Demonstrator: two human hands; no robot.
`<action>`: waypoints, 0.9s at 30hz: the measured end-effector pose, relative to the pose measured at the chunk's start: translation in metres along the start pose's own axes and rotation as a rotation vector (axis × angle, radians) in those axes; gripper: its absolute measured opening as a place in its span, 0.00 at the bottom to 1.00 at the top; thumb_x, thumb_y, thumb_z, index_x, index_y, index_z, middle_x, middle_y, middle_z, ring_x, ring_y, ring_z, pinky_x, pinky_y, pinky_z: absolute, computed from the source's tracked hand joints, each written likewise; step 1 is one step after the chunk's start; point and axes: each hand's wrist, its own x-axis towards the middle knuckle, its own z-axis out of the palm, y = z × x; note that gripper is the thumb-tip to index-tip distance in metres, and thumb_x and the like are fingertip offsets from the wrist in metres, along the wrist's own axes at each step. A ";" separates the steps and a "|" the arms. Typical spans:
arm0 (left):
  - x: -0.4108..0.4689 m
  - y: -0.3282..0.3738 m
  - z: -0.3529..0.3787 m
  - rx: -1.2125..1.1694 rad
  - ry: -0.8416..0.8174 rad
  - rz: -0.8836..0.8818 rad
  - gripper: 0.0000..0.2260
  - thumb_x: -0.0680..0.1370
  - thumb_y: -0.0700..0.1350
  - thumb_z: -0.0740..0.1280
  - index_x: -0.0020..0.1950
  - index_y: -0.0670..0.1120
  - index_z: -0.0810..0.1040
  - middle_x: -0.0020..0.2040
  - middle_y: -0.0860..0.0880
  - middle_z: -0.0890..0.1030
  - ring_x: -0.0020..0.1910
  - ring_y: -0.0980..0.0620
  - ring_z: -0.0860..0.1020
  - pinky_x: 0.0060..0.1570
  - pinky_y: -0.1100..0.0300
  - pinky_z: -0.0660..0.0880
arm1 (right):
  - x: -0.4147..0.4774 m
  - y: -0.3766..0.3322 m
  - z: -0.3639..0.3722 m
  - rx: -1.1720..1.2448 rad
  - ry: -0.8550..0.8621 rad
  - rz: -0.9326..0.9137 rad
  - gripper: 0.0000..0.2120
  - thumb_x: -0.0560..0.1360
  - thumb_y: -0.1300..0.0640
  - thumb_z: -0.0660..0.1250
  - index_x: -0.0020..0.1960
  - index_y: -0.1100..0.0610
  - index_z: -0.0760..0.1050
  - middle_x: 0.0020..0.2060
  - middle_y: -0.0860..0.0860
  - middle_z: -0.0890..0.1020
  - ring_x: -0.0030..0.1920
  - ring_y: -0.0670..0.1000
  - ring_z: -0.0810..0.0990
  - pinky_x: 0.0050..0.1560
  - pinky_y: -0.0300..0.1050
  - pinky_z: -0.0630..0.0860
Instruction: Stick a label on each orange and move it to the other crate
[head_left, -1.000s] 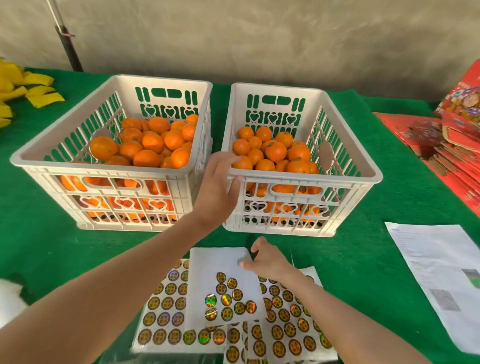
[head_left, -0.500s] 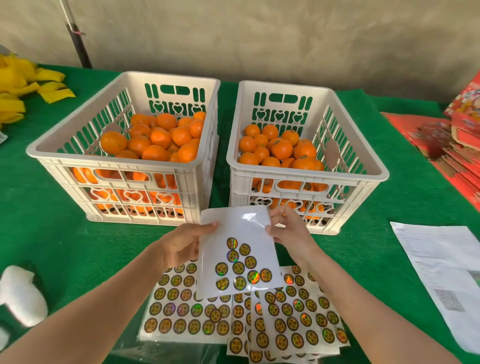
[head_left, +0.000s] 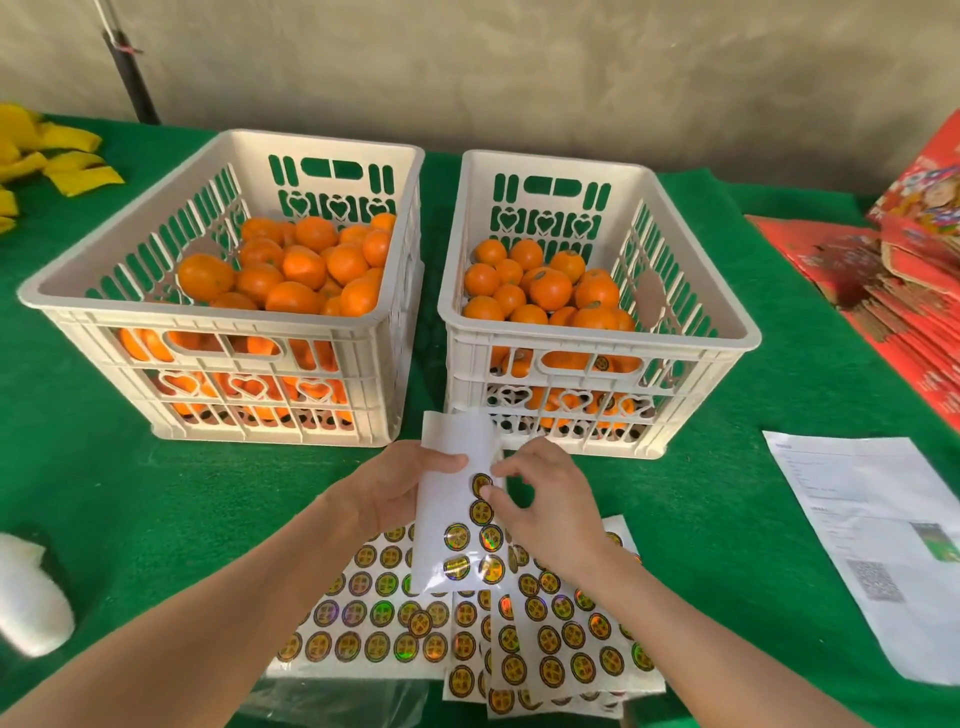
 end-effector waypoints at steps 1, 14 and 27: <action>0.000 -0.001 0.000 -0.006 -0.003 -0.004 0.12 0.74 0.37 0.67 0.57 0.42 0.78 0.50 0.39 0.84 0.46 0.41 0.83 0.38 0.51 0.81 | -0.001 -0.002 0.001 -0.010 0.021 -0.012 0.07 0.69 0.60 0.75 0.46 0.62 0.82 0.42 0.53 0.79 0.46 0.51 0.76 0.48 0.38 0.69; 0.002 0.007 -0.002 0.100 -0.120 0.045 0.11 0.69 0.37 0.68 0.49 0.43 0.84 0.47 0.39 0.83 0.45 0.43 0.82 0.44 0.52 0.79 | 0.021 -0.009 -0.021 -0.026 -0.236 -0.400 0.06 0.72 0.66 0.69 0.46 0.60 0.83 0.42 0.56 0.77 0.43 0.55 0.76 0.40 0.49 0.76; 0.005 0.004 0.001 0.056 -0.185 0.010 0.11 0.69 0.36 0.69 0.49 0.45 0.86 0.51 0.41 0.84 0.50 0.43 0.83 0.43 0.53 0.80 | 0.027 -0.006 -0.020 0.240 -0.041 -0.165 0.05 0.70 0.70 0.70 0.41 0.61 0.81 0.36 0.55 0.79 0.37 0.54 0.76 0.38 0.45 0.73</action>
